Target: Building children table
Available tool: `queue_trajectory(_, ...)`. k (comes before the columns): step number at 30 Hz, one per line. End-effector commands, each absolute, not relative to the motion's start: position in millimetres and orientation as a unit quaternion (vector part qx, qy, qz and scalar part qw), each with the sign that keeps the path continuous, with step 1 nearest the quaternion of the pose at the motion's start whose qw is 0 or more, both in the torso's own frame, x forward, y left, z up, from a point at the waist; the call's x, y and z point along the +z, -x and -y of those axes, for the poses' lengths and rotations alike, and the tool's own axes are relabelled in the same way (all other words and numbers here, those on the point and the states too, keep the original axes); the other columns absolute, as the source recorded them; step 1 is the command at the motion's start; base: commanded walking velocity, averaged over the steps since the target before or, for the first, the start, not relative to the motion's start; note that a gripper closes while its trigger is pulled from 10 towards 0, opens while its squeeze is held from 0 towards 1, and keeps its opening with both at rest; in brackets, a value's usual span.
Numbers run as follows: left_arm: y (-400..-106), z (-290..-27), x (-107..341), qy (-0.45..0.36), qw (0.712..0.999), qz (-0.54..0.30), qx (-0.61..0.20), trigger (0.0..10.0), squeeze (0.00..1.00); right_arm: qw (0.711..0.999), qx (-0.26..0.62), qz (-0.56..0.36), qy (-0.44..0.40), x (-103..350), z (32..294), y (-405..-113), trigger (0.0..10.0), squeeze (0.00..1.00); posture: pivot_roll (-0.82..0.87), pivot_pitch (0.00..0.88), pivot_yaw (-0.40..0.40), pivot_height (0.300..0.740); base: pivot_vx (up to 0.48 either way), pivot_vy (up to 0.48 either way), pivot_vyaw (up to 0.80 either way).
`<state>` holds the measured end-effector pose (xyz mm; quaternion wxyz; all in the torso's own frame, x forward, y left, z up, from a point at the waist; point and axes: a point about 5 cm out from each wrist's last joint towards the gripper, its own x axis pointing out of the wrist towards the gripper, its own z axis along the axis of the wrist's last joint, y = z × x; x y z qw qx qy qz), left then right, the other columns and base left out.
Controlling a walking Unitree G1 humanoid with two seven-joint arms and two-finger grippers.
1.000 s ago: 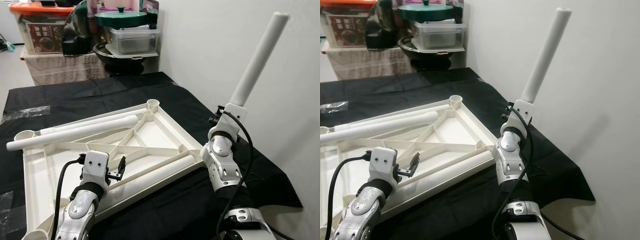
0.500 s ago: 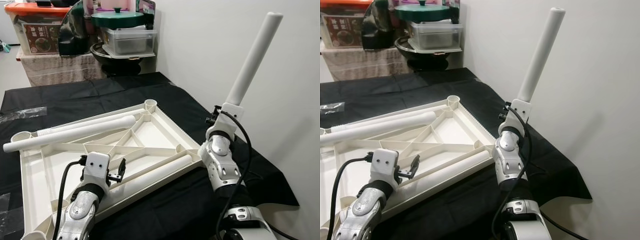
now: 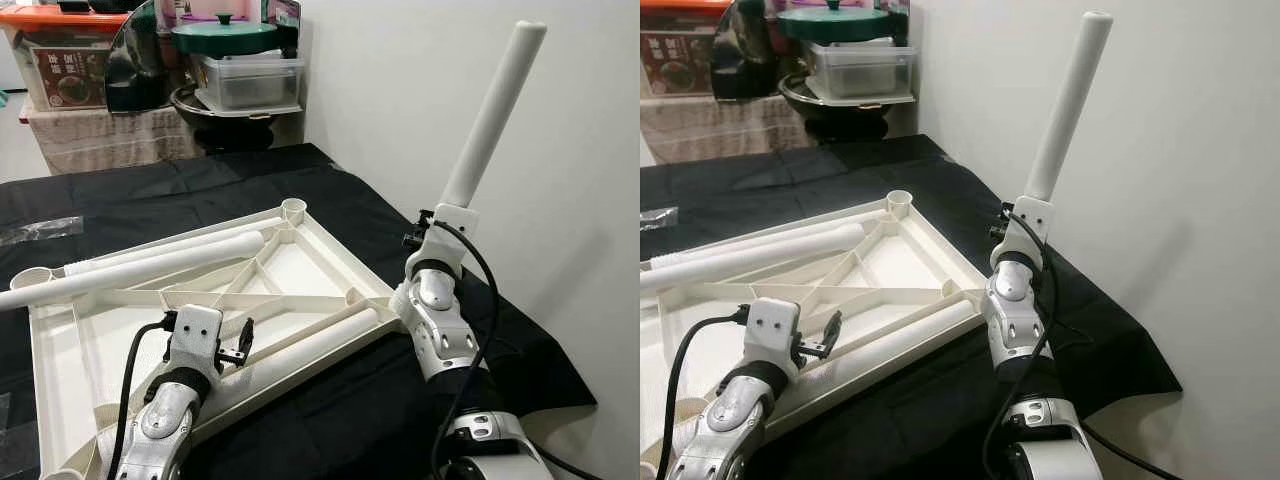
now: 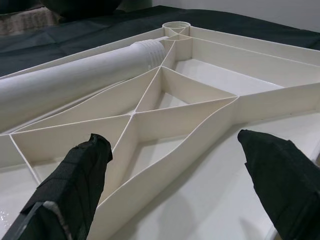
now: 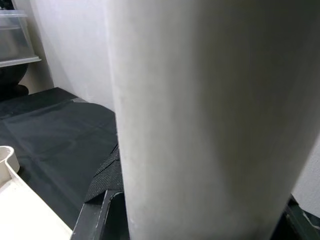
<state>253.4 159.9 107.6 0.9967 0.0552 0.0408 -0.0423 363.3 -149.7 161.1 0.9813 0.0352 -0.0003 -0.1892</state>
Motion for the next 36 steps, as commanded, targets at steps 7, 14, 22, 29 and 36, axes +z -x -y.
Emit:
queue_trajectory(7,-254,-160,106,-0.066,0.996,-0.042,-0.049,10.0,0.00,0.975,-0.190,-0.113,-0.020,111,153,-351,10.0,0.00,0.05,0.000,-0.083,0.740,0.000,0.000,0.00)
queue_trajectory(14,-254,-160,107,-0.069,0.996,-0.040,-0.050,10.0,0.00,0.978,-0.167,-0.117,-0.049,111,144,-353,10.0,0.00,0.06,0.000,-0.084,0.740,0.000,0.000,0.00)
queue_trajectory(22,-255,-162,110,-0.072,0.996,-0.036,-0.046,10.0,0.00,0.981,-0.096,-0.095,-0.137,126,100,-365,10.0,0.00,0.09,0.000,-0.097,0.740,0.000,0.000,0.00)
queue_trajectory(29,-254,-165,110,-0.075,0.996,-0.036,-0.043,10.0,0.00,0.982,-0.038,-0.074,-0.168,141,70,-366,10.0,0.00,0.09,0.000,-0.097,0.740,0.000,0.000,0.00)
queue_trajectory(36,-256,-163,112,-0.076,0.996,-0.034,-0.046,10.0,0.00,0.973,0.078,-0.071,-0.204,146,38,-356,10.0,0.00,0.08,0.000,-0.088,0.740,0.000,0.000,0.00)
